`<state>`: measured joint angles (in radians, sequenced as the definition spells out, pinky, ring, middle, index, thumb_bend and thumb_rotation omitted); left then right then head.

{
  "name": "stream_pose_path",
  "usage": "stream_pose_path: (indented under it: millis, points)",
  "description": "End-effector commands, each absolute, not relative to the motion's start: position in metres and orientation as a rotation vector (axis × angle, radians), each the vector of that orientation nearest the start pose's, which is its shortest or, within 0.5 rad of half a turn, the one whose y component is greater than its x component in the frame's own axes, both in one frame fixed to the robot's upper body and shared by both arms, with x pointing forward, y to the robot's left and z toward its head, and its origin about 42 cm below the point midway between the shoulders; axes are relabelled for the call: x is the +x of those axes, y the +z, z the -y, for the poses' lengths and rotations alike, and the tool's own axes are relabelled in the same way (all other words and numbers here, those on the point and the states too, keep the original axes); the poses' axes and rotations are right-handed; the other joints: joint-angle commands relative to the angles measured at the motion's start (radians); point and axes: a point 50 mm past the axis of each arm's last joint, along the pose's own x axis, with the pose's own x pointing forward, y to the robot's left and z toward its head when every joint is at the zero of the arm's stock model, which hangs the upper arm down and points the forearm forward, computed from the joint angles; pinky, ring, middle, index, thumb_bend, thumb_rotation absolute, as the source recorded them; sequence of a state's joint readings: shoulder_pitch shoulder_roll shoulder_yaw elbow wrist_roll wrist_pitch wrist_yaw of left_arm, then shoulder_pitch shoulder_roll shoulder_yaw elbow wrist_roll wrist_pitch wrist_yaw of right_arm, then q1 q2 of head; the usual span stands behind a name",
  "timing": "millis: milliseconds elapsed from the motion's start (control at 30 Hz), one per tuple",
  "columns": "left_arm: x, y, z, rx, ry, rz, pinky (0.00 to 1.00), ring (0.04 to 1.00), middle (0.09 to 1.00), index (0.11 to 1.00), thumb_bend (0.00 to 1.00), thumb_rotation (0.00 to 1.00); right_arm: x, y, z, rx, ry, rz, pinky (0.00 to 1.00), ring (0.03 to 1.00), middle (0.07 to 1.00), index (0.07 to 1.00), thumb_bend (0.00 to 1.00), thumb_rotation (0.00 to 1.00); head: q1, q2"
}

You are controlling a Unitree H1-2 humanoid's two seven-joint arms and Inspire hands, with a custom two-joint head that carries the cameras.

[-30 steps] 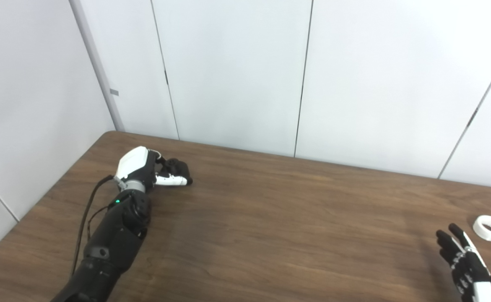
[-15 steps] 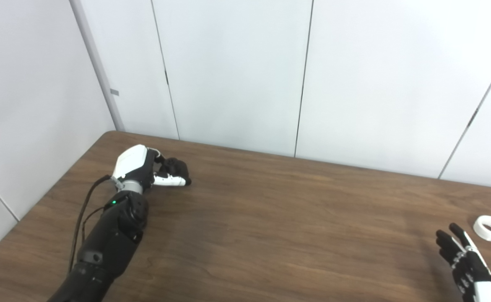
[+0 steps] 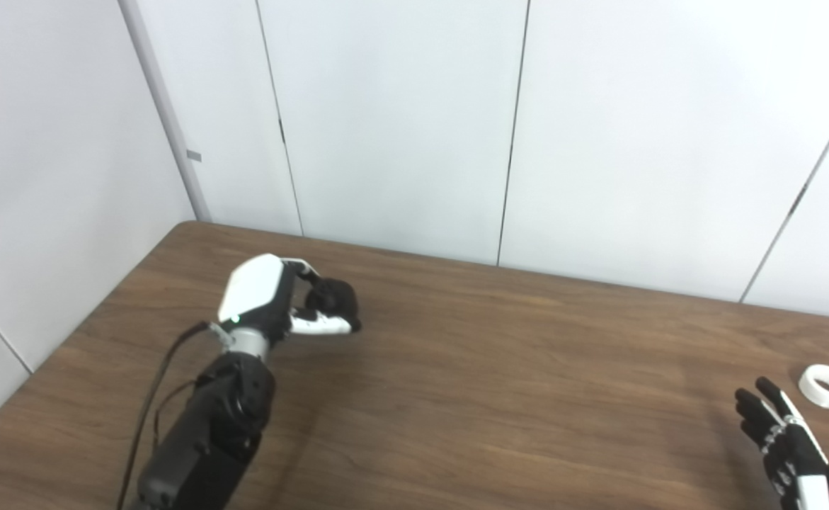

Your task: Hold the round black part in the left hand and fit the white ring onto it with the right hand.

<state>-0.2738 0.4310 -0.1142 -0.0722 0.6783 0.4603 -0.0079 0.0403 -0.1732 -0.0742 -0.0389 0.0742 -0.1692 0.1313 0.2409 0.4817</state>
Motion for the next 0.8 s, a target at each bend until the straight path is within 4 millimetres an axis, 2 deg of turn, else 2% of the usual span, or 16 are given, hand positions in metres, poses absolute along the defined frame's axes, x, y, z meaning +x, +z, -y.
stream_pose_path:
  millis: [0,400,600,767]
  points:
    - [0.359,0.227,-0.310,1.103,0.257,0.045,1.00,0.883,0.750,0.484,0.52,0.05,0.253,0.086,0.276,-0.088,0.045,0.084,0.93,0.917,0.890,0.929,0.69,0.98,-0.005,0.004]
    - [0.318,0.225,-0.256,1.117,0.120,0.135,1.00,0.872,0.745,0.483,0.52,0.05,0.254,0.099,0.262,-0.111,0.039,0.094,0.93,0.914,0.892,0.924,0.68,1.00,-0.076,0.043]
    - [0.297,0.212,-0.227,1.171,0.021,0.175,1.00,0.878,0.760,0.484,0.52,0.05,0.254,0.108,0.250,-0.098,0.040,0.102,0.96,0.918,0.901,0.930,0.70,1.00,-0.117,0.060]
    - [0.280,0.200,-0.209,1.196,-0.055,0.220,1.00,0.874,0.763,0.483,0.52,0.05,0.255,0.116,0.242,-0.102,0.038,0.112,0.98,0.930,0.907,0.941,0.67,1.00,-0.148,0.080]
